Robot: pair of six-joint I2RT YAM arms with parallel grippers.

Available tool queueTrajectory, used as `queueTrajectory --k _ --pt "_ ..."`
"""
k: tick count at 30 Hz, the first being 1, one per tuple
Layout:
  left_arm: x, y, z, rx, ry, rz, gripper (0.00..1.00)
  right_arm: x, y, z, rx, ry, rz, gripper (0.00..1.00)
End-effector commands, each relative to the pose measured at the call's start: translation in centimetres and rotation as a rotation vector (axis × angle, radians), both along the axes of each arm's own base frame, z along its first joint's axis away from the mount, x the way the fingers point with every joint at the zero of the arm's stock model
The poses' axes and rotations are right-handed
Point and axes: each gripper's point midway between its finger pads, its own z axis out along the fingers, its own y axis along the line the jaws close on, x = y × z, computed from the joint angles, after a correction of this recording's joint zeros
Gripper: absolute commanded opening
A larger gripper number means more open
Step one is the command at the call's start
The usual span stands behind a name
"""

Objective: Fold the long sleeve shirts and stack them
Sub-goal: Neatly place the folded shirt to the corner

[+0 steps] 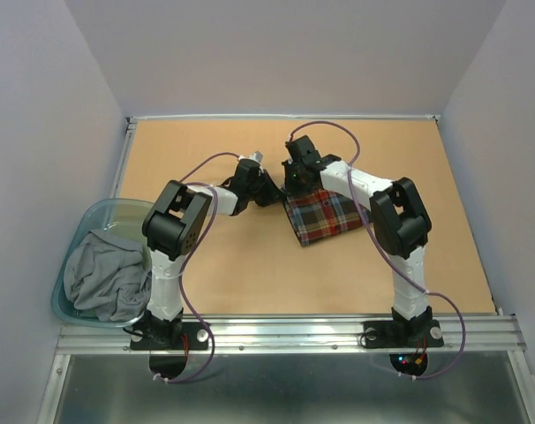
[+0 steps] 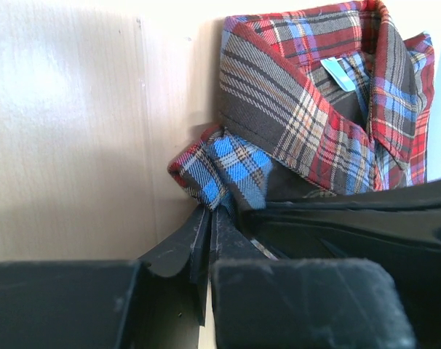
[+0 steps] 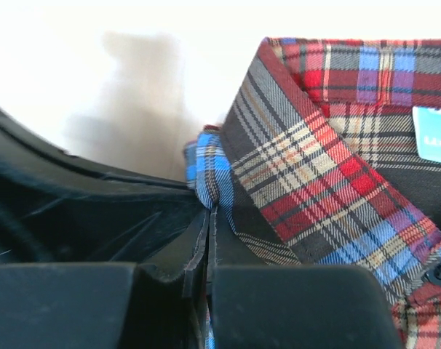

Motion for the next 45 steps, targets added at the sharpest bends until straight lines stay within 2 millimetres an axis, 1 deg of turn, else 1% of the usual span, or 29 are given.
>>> queueTrajectory --k 1,5,9,13,14,17,20,21,22,23,24,26,28,29,31,32,33,34,35,36,37,38,39,40,41,42,43,44,45 --pt "-2.4 1.0 -4.0 0.068 0.107 -0.014 0.10 1.4 2.7 6.8 0.144 -0.142 0.034 0.01" --pt "-2.5 1.1 -4.0 0.068 0.104 -0.013 0.10 1.1 2.8 6.8 0.153 -0.138 0.038 0.01" --pt "-2.3 1.0 -3.8 0.063 0.096 -0.008 0.10 0.6 2.9 5.5 0.159 -0.104 0.045 0.01" --pt "-2.2 1.1 -3.5 0.060 0.090 0.001 0.11 0.0 2.9 3.3 0.146 -0.056 0.041 0.01" --pt "-2.2 1.3 -3.6 0.060 0.093 0.005 0.11 0.0 2.8 2.9 0.145 -0.048 0.037 0.04" --pt "-2.0 1.6 -3.2 0.059 0.087 0.019 0.16 0.2 2.9 3.7 0.154 -0.064 0.038 0.19" --pt "-2.0 2.4 -2.9 0.062 0.084 0.040 0.27 0.9 2.4 7.1 0.155 -0.145 0.026 0.38" --pt "-1.9 2.6 -2.8 0.061 0.083 0.045 0.30 1.1 2.0 8.0 0.150 -0.171 0.020 0.41" --pt "-1.7 3.0 -2.5 0.060 0.083 0.056 0.33 1.4 1.3 8.8 0.129 -0.199 0.009 0.49" --pt "-1.9 3.4 -2.6 0.062 0.087 0.061 0.36 1.8 0.5 9.5 0.123 -0.218 -0.007 0.52" --pt "-2.0 3.7 -2.5 0.063 0.088 0.065 0.43 1.7 0.0 10.3 0.125 -0.229 -0.012 0.54" --pt "-2.0 4.6 -2.2 0.065 0.084 0.081 0.50 2.3 -3.0 11.8 0.095 -0.270 -0.078 0.58" --pt "-2.2 5.2 -1.6 0.067 0.083 0.085 0.56 2.2 -5.3 11.6 0.062 -0.270 -0.115 0.58" --pt "-2.5 5.7 -1.7 0.074 0.088 0.085 0.59 2.0 -6.5 12.7 0.063 -0.289 -0.135 0.58" --pt "-3.0 6.4 -0.9 0.086 0.085 0.093 0.65 2.0 -10.8 13.0 0.039 -0.294 -0.209 0.58" --pt "-3.0 6.5 -0.3 0.088 0.077 0.100 0.68 1.5 -11.0 12.9 0.037 -0.288 -0.213 0.58" --pt "-3.4 6.8 -0.3 0.096 0.082 0.105 0.69 1.6 -13.1 13.0 0.034 -0.291 -0.257 0.58" --pt "-3.6 7.1 0.8 0.098 0.070 0.117 0.69 1.2 -14.1 12.7 0.035 -0.279 -0.275 0.58" --pt "-3.6 7.3 1.3 0.098 0.065 0.125 0.70 0.5 -15.3 11.5 0.023 -0.250 -0.297 0.57" --pt "-3.5 7.1 2.6 0.088 0.045 0.128 0.70 0.0 -16.9 11.9 0.025 -0.256 -0.331 0.57" --pt "-3.5 7.2 3.2 0.096 0.044 0.135 0.70 -0.4 -17.6 11.5 0.031 -0.242 -0.353 0.57" --pt "-2.7 6.8 4.5 0.086 0.017 0.136 0.69 -1.5 -18.4 10.0 0.026 -0.204 -0.368 0.57" --pt "-2.5 6.3 5.5 0.082 -0.001 0.131 0.65 -1.7 -19.8 10.0 0.033 -0.202 -0.404 0.56" --pt "-2.6 5.4 6.4 0.082 -0.012 0.114 0.63 -2.1 -20.3 9.5 0.040 -0.186 -0.426 0.56" --pt "-1.7 4.2 8.3 0.067 -0.056 0.107 0.60 -2.5 -20.9 9.0 0.039 -0.173 -0.442 0.54" --pt "-1.5 3.4 9.2 0.062 -0.070 0.098 0.57 -3.0 -22.1 7.9 0.033 -0.145 -0.473 0.53" --pt "-1.3 2.6 9.3 0.062 -0.070 0.088 0.52 -3.4 -22.3 7.6 0.049 -0.131 -0.483 0.52" --pt "-0.9 0.8 11.0 0.035 -0.103 0.061 0.50 -3.6 -22.6 7.2 0.054 -0.121 -0.494 0.50" --pt "-0.8 -0.1 11.4 0.029 -0.108 0.051 0.49 -3.7 -23.0 6.9 0.054 -0.116 -0.508 0.50"
